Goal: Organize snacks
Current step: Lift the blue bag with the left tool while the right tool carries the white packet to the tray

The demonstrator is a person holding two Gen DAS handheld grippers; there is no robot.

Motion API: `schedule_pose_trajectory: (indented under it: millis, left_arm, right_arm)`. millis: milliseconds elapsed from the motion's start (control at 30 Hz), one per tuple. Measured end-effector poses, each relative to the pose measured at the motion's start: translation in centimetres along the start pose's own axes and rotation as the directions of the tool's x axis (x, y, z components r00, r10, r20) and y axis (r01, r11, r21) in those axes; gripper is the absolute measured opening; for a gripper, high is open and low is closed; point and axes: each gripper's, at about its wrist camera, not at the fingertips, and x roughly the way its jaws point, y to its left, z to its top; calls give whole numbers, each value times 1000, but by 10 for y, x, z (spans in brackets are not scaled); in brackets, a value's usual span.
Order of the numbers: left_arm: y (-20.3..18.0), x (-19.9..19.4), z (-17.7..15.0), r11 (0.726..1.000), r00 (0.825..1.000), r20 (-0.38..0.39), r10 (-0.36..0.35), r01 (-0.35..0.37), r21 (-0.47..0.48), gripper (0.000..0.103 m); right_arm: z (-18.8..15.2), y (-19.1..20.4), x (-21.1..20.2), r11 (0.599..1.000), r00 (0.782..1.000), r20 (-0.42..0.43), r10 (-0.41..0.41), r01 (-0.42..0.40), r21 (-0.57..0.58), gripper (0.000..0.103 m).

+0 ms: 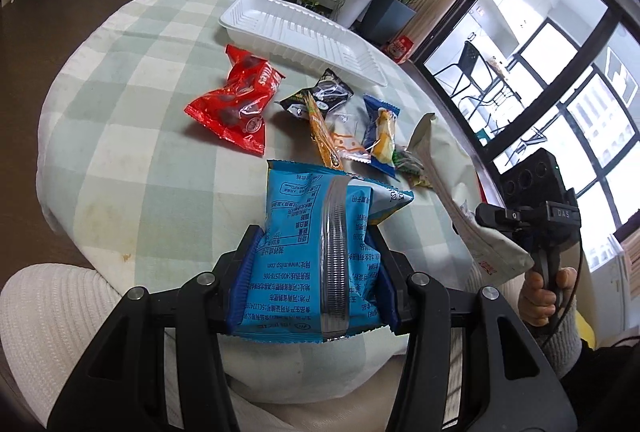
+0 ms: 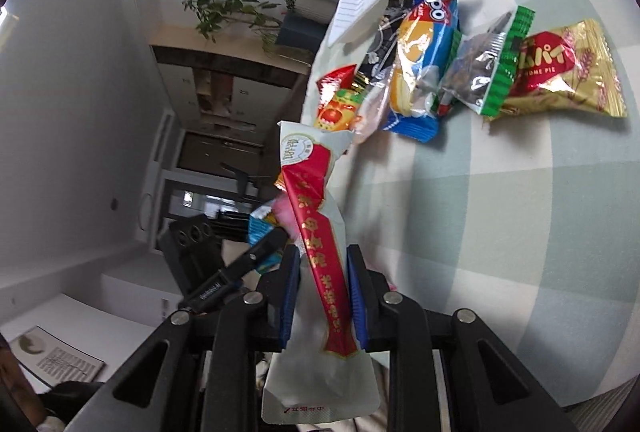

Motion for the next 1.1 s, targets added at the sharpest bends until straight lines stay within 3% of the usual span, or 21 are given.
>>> schedule_pose_trajectory:
  millis: [433,933,1100]
  left_arm:
    - [-20,-18,37,999,997,76,-8,4,42,48]
    - [-18,2,124,999,994,104,-20,15,50,48]
    - [-12,19,163,999,994,104,-20,15,50,48]
  right_arm:
    - [17,2,-2,996,993,84,81,-83,23,26]
    - [65,5,-12,993,978,179,109,-116,27,26]
    - [101,7,-19,992,968,226,110,-122,39,26]
